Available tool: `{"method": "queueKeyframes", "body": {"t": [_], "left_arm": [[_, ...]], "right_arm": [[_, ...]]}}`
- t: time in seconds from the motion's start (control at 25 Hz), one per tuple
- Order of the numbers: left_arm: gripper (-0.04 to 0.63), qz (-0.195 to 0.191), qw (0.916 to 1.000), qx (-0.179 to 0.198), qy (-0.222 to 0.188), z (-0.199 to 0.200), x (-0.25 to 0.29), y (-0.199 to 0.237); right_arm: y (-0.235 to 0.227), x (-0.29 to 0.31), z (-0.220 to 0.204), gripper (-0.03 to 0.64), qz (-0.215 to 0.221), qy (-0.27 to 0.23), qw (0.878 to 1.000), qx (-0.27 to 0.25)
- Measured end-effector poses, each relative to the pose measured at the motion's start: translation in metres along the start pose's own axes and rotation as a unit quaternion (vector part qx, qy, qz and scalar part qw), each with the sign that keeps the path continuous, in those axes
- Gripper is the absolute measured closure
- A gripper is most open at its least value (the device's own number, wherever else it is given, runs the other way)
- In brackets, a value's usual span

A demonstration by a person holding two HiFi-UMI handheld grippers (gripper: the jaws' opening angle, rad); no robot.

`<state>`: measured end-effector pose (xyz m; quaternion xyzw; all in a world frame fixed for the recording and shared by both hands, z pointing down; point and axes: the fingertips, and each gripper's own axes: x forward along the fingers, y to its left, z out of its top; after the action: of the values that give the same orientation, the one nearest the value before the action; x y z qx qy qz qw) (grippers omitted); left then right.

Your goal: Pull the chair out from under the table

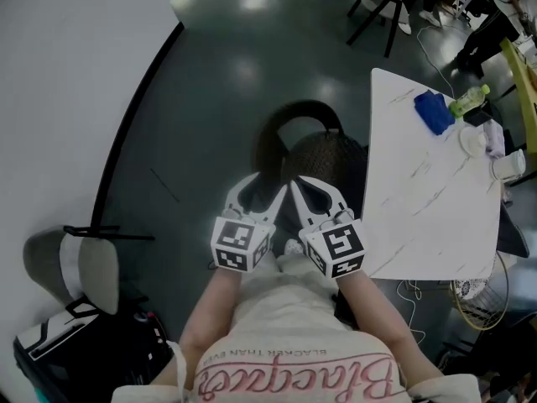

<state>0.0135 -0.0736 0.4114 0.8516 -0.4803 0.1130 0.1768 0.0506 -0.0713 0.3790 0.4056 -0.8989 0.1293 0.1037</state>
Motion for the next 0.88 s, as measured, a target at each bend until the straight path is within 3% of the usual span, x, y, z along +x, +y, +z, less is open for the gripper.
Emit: {"method": "queueKeyframes", "body": {"t": [0.24, 0.48, 0.72, 0.88], "left_arm": [[0.416, -0.003, 0.9993, 0.000, 0.038, -0.013, 0.020, 0.038], [0.416, 0.000, 0.9948, -0.009, 0.102, -0.054, 0.046, 0.078], [0.416, 0.009, 0.9876, -0.025, 0.155, -0.103, 0.077, 0.115], [0.416, 0.026, 0.9779, -0.038, 0.204, -0.146, 0.099, 0.137]], "right_arm": [[-0.005, 0.029, -0.017, 0.614, -0.024, 0.030, 0.999, 0.039], [-0.009, 0.052, -0.039, 0.614, -0.034, 0.059, 0.995, 0.071], [-0.022, 0.083, -0.076, 0.614, -0.038, 0.092, 0.993, 0.068], [-0.039, 0.109, -0.102, 0.614, -0.044, 0.106, 0.991, 0.070]]}}
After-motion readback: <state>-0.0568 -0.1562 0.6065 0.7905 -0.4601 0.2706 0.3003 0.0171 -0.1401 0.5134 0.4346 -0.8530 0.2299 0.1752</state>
